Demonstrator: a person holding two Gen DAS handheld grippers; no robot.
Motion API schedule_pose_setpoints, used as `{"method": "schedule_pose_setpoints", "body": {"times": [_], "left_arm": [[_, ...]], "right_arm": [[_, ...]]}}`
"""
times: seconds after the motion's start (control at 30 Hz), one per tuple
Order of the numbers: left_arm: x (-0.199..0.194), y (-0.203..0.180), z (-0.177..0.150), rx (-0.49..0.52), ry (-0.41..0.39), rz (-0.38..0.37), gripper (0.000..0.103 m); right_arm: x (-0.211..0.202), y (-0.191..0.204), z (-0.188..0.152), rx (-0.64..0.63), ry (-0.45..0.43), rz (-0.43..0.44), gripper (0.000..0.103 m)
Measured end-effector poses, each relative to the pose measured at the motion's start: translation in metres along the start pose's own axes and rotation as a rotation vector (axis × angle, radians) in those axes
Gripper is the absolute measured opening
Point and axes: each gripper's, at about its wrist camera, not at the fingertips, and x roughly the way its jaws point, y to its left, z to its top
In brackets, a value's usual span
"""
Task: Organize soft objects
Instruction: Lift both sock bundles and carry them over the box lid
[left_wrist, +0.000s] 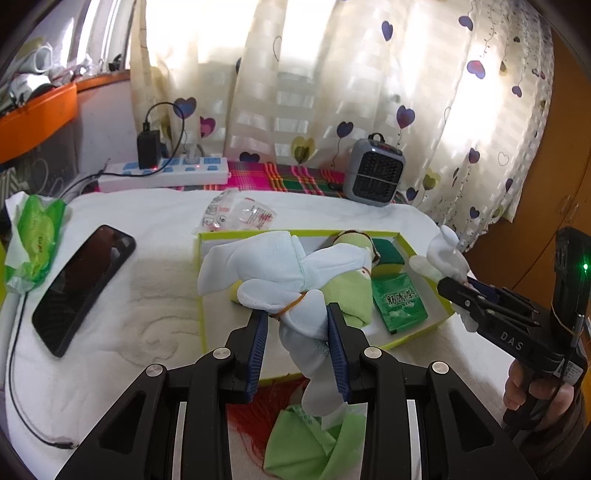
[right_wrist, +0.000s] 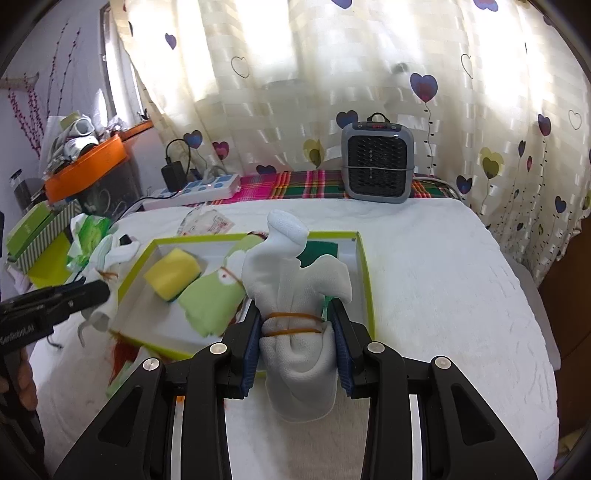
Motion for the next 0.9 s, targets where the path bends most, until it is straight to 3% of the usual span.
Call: {"method": "schedule_pose_setpoints", "body": {"times": [0.57,0.9], "left_arm": [[0.052,-0.007,0.007,0.020,0.089,0.006,0.030],[0.062,-0.004,0.007,0.019,0.107,0.016,0.030]], "right_arm": [[0.043,-0.007,0.005,0.011,0.075,-0.036,0.036],[0.054,-0.008,0.001,-0.005,0.095,-0.079,0.036]]}}
